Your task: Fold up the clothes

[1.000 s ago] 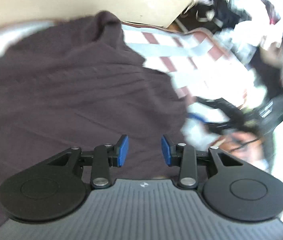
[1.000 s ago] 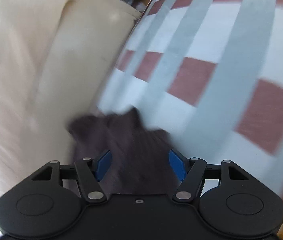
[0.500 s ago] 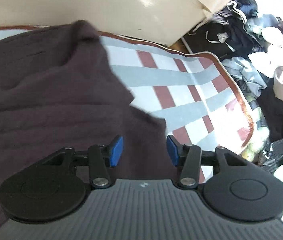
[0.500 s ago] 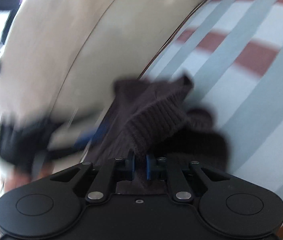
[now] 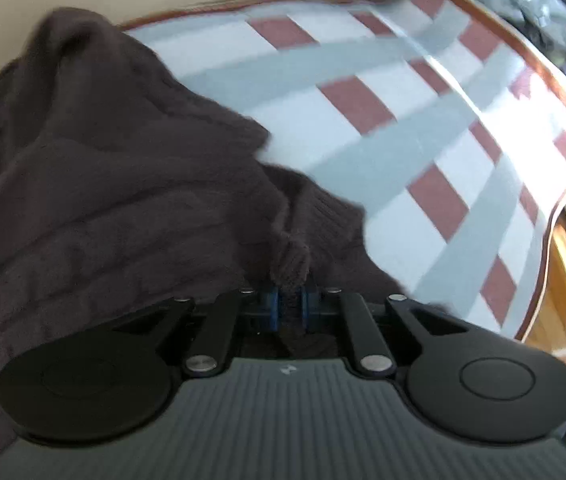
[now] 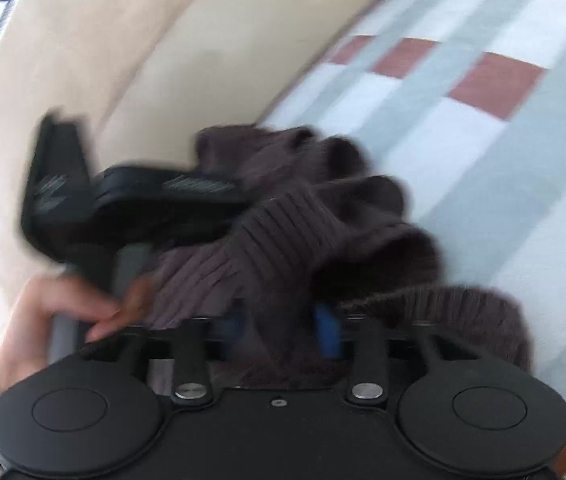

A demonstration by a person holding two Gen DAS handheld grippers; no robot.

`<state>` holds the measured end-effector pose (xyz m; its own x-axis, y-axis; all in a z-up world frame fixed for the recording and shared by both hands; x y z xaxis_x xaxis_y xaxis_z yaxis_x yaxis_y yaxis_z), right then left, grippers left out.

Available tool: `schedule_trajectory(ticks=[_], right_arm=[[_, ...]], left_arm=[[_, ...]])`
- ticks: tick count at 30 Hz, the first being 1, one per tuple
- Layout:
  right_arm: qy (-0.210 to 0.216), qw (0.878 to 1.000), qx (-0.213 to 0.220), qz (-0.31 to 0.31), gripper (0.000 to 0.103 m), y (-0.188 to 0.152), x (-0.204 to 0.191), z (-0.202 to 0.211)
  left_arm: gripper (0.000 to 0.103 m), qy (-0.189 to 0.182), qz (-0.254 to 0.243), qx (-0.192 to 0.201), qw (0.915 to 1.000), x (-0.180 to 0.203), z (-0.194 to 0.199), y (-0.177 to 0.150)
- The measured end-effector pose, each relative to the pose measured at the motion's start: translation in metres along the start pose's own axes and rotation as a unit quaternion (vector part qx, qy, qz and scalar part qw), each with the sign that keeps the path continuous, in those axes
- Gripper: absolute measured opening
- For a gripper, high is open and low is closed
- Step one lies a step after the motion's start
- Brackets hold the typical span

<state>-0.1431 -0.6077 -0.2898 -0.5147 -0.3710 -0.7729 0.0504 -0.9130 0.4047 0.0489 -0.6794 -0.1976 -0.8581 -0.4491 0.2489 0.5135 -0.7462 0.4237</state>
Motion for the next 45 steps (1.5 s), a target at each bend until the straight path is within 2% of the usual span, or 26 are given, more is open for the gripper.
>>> schedule_trajectory(ticks=[2,4,6,8,9,12,13,14,15,17,19,20,21,22,23,27,29,30,33,35,37,39,40,43,45], right_arm=[[0.009,0.999,0.017,-0.031,0.06,0.009,0.007,0.003],[0.052,0.995,0.036,-0.08,0.062,0.017,0.013,0.008],[0.108,0.983,0.062,-0.139,0.066,0.022,0.019,0.015],[0.153,0.967,0.085,-0.185,0.074,0.026,0.026,0.019],[0.164,0.962,0.091,-0.199,0.074,0.029,0.029,0.019],[0.138,0.969,0.096,-0.18,0.076,0.043,0.031,0.011],[0.135,0.972,0.103,-0.16,0.069,0.05,0.029,0.01],[0.146,0.973,0.117,-0.136,0.008,0.058,0.027,0.012],[0.156,0.972,0.137,-0.112,0.011,0.066,0.024,0.015],[0.157,0.965,0.204,-0.059,0.008,0.08,0.011,0.035],[0.144,0.959,0.242,-0.005,0.008,0.089,-0.006,0.056],[0.123,0.958,0.258,0.022,0.008,0.091,-0.011,0.063],[0.093,0.957,0.27,0.048,0.008,0.093,-0.013,0.068],[0.063,0.955,0.28,0.07,0.008,0.094,-0.013,0.073],[0.032,0.955,0.283,0.078,0.007,0.095,-0.009,0.077],[-0.105,0.958,0.246,0.1,0.007,0.093,0.017,0.063],[-0.139,0.956,0.227,0.127,0.007,0.092,0.031,0.055],[-0.153,0.953,0.21,0.159,0.007,0.092,0.033,0.045],[-0.186,0.945,0.169,0.207,0.005,0.092,0.038,0.038],[-0.195,0.958,0.13,0.166,0.006,0.097,0.049,0.035],[-0.182,0.973,0.106,0.093,0.007,0.104,0.06,0.039],[-0.164,0.981,0.084,0.055,0.012,0.107,0.058,0.045],[-0.158,0.984,0.066,0.039,0.018,0.11,0.055,0.047],[-0.16,0.987,-0.013,-0.018,0.037,0.121,0.041,0.048],[-0.166,0.986,-0.035,0.005,0.037,0.131,0.016,0.053]], left_arm=[[0.009,-0.006,0.0,0.021,0.9998,-0.007,0.015,0.007],[0.009,-0.012,0.001,0.043,0.999,-0.014,0.029,0.013],[0.009,-0.02,0.01,0.069,0.9974,-0.019,0.045,0.021],[0.009,-0.032,0.023,0.076,0.9964,-0.022,0.051,0.026],[0.009,-0.038,0.029,0.079,0.9957,-0.023,0.054,0.029],[0.009,-0.056,0.032,0.091,0.9938,-0.019,0.056,0.036],[0.009,-0.062,0.031,0.095,0.9931,-0.017,0.055,0.038],[0.009,-0.068,0.03,0.099,0.9923,-0.015,0.055,0.039],[0.009,-0.076,0.029,0.104,0.9912,-0.012,0.055,0.041],[0.009,-0.111,0.025,0.131,0.9848,0.001,0.068,0.047],[0.009,-0.114,0.006,0.163,0.98,0.013,0.079,0.056],[0.01,-0.112,-0.003,0.178,0.9776,0.019,0.083,0.06],[0.013,-0.09,-0.006,0.189,0.9779,0.021,0.081,0.067],[0.02,-0.07,-0.008,0.197,0.9778,0.023,0.078,0.073],[0.023,-0.066,-0.009,0.194,0.9787,0.025,0.072,0.076],[0.042,-0.048,-0.012,0.169,0.9844,0.017,0.057,0.069],[0.047,-0.031,-0.014,0.163,0.9861,-0.001,0.058,0.054],[0.049,-0.021,-0.014,0.159,0.987,-0.012,0.059,0.047],[0.05,0.033,-0.01,0.134,0.9903,-0.066,0.067,0.018],[0.05,0.054,0.021,0.109,0.9924,-0.108,0.068,-0.001],[0.05,0.087,0.061,0.065,0.9922,-0.145,0.066,-0.022],[0.049,0.114,0.076,0.053,0.9892,-0.169,0.076,-0.037],[0.051,0.124,0.084,0.05,0.9875,-0.18,0.082,-0.043],[0.051,0.103,0.106,0.079,0.9859,-0.193,0.105,-0.048],[0.051,0.11,0.106,0.092,0.9841,-0.198,0.115,-0.046]])
Point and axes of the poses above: each gripper's, at about its wrist camera, not at the fingertips, and z roughly against the way its jaws point, x to its right, y to its top, the point moved 7 cm from there along -z, roughly the way its jaws point, and after that the axes turned 5 degrees about y, right-handed, at the moved point
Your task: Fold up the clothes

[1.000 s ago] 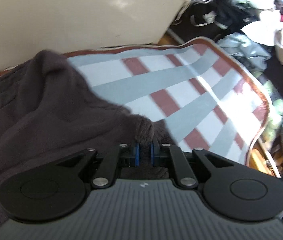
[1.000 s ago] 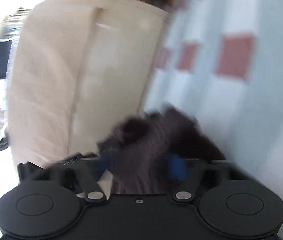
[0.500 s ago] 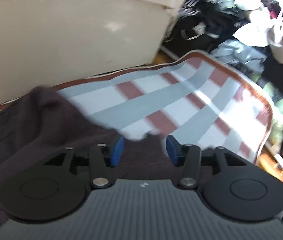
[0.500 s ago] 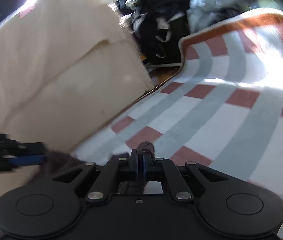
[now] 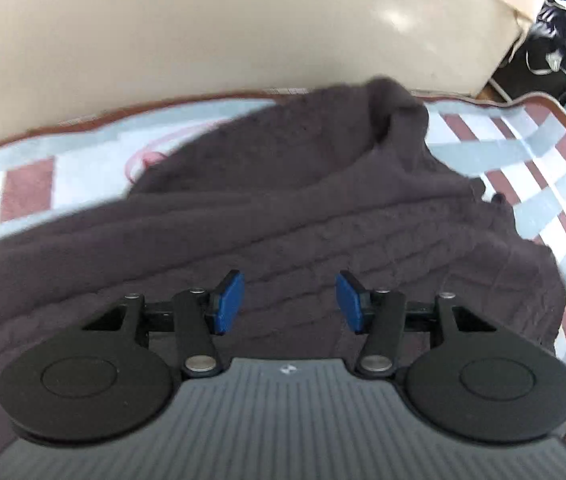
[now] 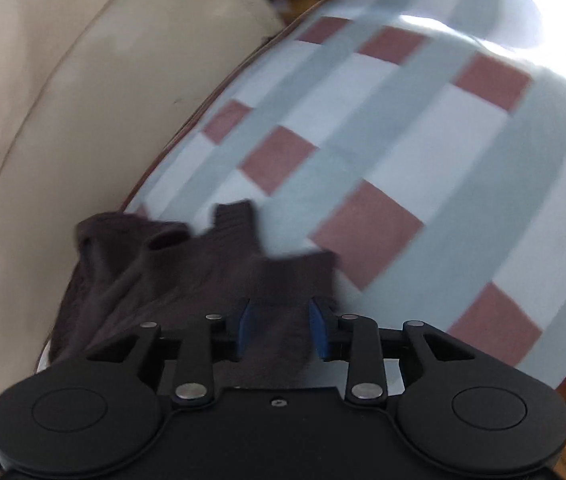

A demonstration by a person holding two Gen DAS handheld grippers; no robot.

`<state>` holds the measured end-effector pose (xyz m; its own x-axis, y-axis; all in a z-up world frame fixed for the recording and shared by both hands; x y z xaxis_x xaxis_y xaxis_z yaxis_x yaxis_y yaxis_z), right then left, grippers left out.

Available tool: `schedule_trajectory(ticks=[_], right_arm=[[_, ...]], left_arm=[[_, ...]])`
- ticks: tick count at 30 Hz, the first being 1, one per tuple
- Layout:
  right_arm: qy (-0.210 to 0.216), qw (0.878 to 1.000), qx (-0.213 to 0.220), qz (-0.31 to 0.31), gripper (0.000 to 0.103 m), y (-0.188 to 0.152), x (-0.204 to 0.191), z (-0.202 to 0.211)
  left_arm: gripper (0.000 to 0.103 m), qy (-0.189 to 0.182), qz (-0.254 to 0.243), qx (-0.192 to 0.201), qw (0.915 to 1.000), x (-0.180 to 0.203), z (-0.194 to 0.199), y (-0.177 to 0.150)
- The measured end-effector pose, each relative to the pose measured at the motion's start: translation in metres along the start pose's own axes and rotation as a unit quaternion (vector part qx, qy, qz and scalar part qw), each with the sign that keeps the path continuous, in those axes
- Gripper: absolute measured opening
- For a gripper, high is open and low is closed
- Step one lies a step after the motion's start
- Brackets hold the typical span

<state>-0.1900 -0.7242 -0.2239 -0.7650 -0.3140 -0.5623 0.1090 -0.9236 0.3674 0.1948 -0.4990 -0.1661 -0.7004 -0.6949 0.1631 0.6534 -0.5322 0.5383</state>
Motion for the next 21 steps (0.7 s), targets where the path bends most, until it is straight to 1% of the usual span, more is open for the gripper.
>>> schedule_trajectory(ticks=[1,2,3,4,5,6,7,8,9,10,12,13,16,17,18,21], right_arm=[[-0.021,0.999,-0.001,0.038,0.044,0.005,-0.015,0.008],[-0.059,0.994,0.001,0.091,0.053,0.008,-0.03,0.016],[-0.11,0.983,0.008,0.149,0.055,0.011,-0.046,0.023],[-0.192,0.956,0.028,0.22,0.055,0.013,-0.061,0.03],[-0.26,0.922,0.045,0.282,0.055,0.015,-0.078,0.037],[-0.293,0.897,0.058,0.326,0.055,0.014,-0.095,0.039],[-0.303,0.882,0.065,0.355,0.055,0.014,-0.112,0.039],[-0.253,0.901,0.059,0.348,0.055,0.014,-0.132,0.036],[-0.202,0.917,0.053,0.34,0.055,0.014,-0.152,0.033],[-0.154,0.93,0.044,0.331,0.055,0.014,-0.172,0.028],[-0.077,0.947,0.014,0.311,0.056,0.015,-0.211,0.006],[-0.045,0.953,0.0,0.299,0.058,0.015,-0.228,-0.006],[-0.003,0.968,-0.038,0.249,0.059,0.016,-0.258,-0.047],[0.008,0.971,-0.039,0.237,0.059,0.014,-0.261,-0.057],[0.014,0.974,-0.039,0.222,0.059,0.012,-0.261,-0.066],[0.014,0.987,-0.058,0.151,0.059,0.008,-0.232,-0.091]], left_arm=[[0.051,0.009,0.0,0.008,0.9999,-0.005,0.003,0.003],[0.052,0.017,0.001,0.016,0.9997,-0.01,0.005,0.006],[0.056,0.026,0.002,0.024,0.9994,-0.015,0.008,0.008],[0.062,0.031,0.007,0.029,0.9991,-0.023,0.008,0.011],[0.064,0.035,0.011,0.034,0.9988,-0.032,0.008,0.013],[0.066,0.035,0.01,0.037,0.9986,-0.041,0.007,0.014],[0.066,0.037,0.01,0.04,0.9985,-0.049,0.006,0.016],[0.066,0.041,0.006,0.042,0.9983,-0.058,0.003,0.02],[0.066,0.046,0.002,0.043,0.998,-0.066,0.0,0.024],[0.066,0.051,-0.001,0.044,0.9978,-0.074,-0.003,0.028],[0.066,0.06,0.003,0.043,0.9972,-0.088,-0.01,0.039],[0.066,0.065,0.004,0.043,0.997,-0.095,-0.013,0.045],[0.066,0.065,-0.007,0.041,0.997,-0.104,-0.024,0.056],[0.066,0.059,-0.008,0.042,0.9973,-0.106,-0.028,0.059],[0.066,0.054,-0.006,0.041,0.9977,-0.108,-0.032,0.059],[0.066,0.033,0.004,0.027,0.9991,-0.109,-0.05,0.061]])
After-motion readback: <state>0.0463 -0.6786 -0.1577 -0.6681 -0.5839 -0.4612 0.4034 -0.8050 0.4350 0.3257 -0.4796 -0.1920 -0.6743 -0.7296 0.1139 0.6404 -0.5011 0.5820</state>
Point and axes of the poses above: each gripper's, at about its wrist camera, not at the fingertips, and z roughly against the way its jaws point, x to its right, y to its top, the point moved 7 cm from there along -z, roughly the way its jaws point, and after that the axes turned 5 degrees about y, right-handed, at the moved point
